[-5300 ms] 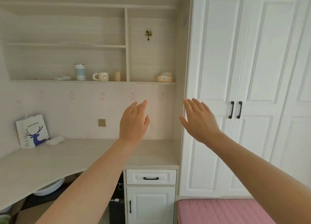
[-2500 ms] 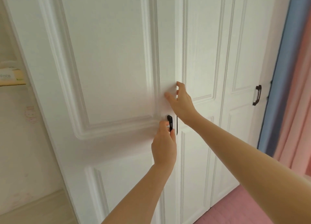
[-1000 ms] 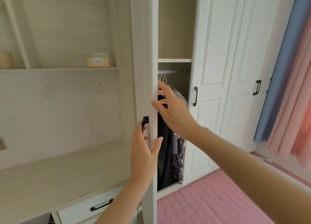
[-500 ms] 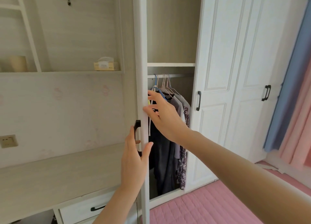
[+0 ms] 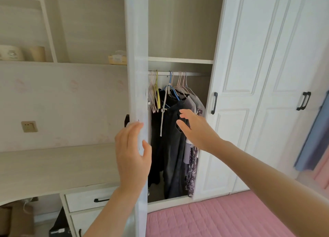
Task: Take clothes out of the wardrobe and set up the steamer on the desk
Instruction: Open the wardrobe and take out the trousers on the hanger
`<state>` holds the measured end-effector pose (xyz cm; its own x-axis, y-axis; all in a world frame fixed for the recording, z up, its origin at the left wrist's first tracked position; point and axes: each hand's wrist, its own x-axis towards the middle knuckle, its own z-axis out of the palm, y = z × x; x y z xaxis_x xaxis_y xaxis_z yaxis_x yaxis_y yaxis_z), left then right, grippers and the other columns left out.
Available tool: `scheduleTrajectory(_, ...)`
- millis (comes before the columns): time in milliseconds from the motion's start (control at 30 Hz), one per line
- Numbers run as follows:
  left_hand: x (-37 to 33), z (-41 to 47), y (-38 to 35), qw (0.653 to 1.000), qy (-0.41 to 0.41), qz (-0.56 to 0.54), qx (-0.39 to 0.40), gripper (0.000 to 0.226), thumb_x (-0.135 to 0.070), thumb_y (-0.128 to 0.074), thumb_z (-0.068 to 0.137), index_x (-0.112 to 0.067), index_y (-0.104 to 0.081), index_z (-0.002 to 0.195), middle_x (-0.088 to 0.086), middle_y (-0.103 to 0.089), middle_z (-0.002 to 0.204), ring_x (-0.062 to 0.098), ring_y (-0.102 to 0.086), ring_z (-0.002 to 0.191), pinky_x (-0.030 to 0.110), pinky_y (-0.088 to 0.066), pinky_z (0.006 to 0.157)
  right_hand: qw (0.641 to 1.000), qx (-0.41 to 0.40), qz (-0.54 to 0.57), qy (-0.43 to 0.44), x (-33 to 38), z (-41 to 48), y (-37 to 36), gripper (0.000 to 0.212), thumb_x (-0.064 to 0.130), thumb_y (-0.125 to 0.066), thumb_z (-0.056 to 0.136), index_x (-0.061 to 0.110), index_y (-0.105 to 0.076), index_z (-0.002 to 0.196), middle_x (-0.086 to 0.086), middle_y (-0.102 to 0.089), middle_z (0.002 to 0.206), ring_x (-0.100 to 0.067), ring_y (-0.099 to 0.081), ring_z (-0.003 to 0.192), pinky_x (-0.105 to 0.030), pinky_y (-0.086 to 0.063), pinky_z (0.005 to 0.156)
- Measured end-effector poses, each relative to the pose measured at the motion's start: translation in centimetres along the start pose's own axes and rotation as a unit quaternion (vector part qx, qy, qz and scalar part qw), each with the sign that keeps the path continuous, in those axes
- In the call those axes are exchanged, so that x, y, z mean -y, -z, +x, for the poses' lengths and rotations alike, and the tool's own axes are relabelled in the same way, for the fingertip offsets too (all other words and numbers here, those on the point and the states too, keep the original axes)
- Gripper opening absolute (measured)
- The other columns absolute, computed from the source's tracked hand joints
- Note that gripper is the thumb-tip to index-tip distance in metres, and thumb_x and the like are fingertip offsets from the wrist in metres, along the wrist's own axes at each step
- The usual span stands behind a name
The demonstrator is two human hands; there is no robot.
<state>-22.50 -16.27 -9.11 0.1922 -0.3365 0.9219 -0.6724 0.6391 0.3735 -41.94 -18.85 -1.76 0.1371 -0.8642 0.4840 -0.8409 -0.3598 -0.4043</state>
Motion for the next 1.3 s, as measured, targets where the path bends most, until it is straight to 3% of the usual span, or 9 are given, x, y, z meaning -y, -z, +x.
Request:
scheduleTrajectory(133, -1.9, -0.4, -2.6, 0.998, -0.032, -0.019, 0.051, 0.033, -0.005, -0.050, 0.086, -0.006, -0.062, 0.117, 0.003, -0.061, 0.113, 0.018, -0.049, 0.114, 0.025, -0.038, 0.104, 1.000, 0.011, -0.004, -0.019, -3.2, -0.5, 0.4, 0.048, 0.039, -0.039, 0.099, 0.019, -0.035, 0.142, 0.002, -0.050, 0.139, -0.019, -0.051, 0.123, -0.033, -0.039, 0.103)
scheduleTrajectory(200, -2.3, -0.5, -4.6, 0.997, -0.006, -0.026, 0.078, 0.033, -0.012, -0.047, 0.087, -0.010, -0.062, 0.116, 0.000, -0.061, 0.112, 0.013, -0.047, 0.114, 0.017, -0.035, 0.103, 0.999, 0.019, -0.009, -0.025, -4.7, -0.3, 0.7, 0.047, 0.038, -0.039, 0.100, 0.019, -0.035, 0.142, 0.001, -0.050, 0.139, -0.021, -0.055, 0.117, -0.035, -0.043, 0.100)
scheduleTrajectory(333, -1.3, -0.4, -9.9, 0.991, 0.062, -0.019, 0.114, 0.032, -0.007, -0.063, 0.086, -0.016, -0.062, 0.117, -0.001, -0.061, 0.113, 0.003, -0.046, 0.108, 0.017, -0.041, 0.094, 0.999, 0.026, -0.012, -0.044, -7.6, 1.4, 0.7, 0.046, 0.039, -0.037, 0.100, 0.017, -0.037, 0.140, -0.003, -0.052, 0.136, -0.022, -0.060, 0.099, -0.035, -0.048, 0.091)
scheduleTrajectory(467, 0.5, 1.2, -15.9, 0.978, 0.122, -0.020, 0.166, 0.028, -0.016, -0.060, 0.091, -0.023, -0.060, 0.118, -0.005, -0.059, 0.118, 0.003, -0.048, 0.106, 0.008, -0.036, 0.089, 0.998, 0.016, -0.008, -0.063, -10.8, 4.7, 0.2, 0.045, 0.037, -0.037, 0.100, 0.014, -0.039, 0.138, -0.006, -0.054, 0.135, -0.022, -0.058, 0.110, -0.035, -0.048, 0.093)
scheduleTrajectory(633, 3.7, 4.6, -24.0, 0.959, 0.200, -0.034, 0.197, 0.024, -0.017, -0.056, 0.094, -0.023, -0.059, 0.117, -0.005, -0.060, 0.116, 0.005, -0.053, 0.102, 0.004, -0.032, 0.076, 0.997, 0.015, -0.020, -0.068, -14.9, 10.7, -1.4, 0.041, 0.034, -0.039, 0.100, 0.013, -0.042, 0.134, -0.007, -0.061, 0.122, -0.011, -0.060, 0.075, -0.023, -0.051, 0.065)
scheduleTrajectory(733, 5.7, 6.9, -28.9, 0.947, 0.253, -0.061, 0.188, 0.021, -0.016, -0.056, 0.094, -0.019, -0.060, 0.114, 0.000, -0.063, 0.114, 0.010, -0.057, 0.103, 0.010, -0.036, 0.075, 0.997, 0.017, -0.026, -0.071, -17.5, 15.0, -2.3, 0.038, 0.030, -0.041, 0.100, 0.010, -0.045, 0.132, -0.009, -0.062, 0.119, -0.008, -0.053, 0.066, -0.016, -0.039, 0.059)
scheduleTrajectory(833, 8.5, 8.6, -33.7, 0.937, 0.281, -0.062, 0.199, 0.022, -0.018, -0.058, 0.093, -0.016, -0.058, 0.115, 0.003, -0.064, 0.112, 0.017, -0.058, 0.105, 0.022, -0.048, 0.080, 0.997, 0.018, -0.030, -0.067, -19.8, 19.4, -3.7, 0.041, 0.028, -0.042, 0.100, 0.010, -0.041, 0.137, -0.008, -0.063, 0.120, -0.020, -0.062, 0.093, -0.022, -0.044, 0.076)
scheduleTrajectory(1033, 13.1, 11.8, -41.6, 0.909, 0.364, -0.040, 0.199, 0.031, -0.026, -0.059, 0.093, -0.009, -0.056, 0.119, 0.009, -0.061, 0.114, 0.026, -0.057, 0.107, 0.037, -0.052, 0.085, 0.996, 0.016, -0.042, -0.072, -24.2, 26.9, -7.2, 0.040, 0.020, -0.046, 0.098, 0.011, -0.042, 0.137, -0.011, -0.067, 0.108, -0.025, -0.064, 0.093, -0.039, -0.054, 0.083)
scheduleTrajectory(1300, 16.9, 14.5, -48.3, 0.889, 0.392, -0.026, 0.236, 0.052, -0.045, -0.067, 0.082, -0.014, -0.054, 0.122, 0.007, -0.056, 0.125, 0.028, -0.052, 0.115, 0.047, -0.046, 0.096, 0.997, -0.005, -0.006, -0.076, -27.4, 32.6, -11.1, 0.045, 0.015, -0.057, 0.093, 0.009, -0.045, 0.135, -0.009, -0.064, 0.113, -0.021, -0.063, 0.098, -0.026, -0.049, 0.080)
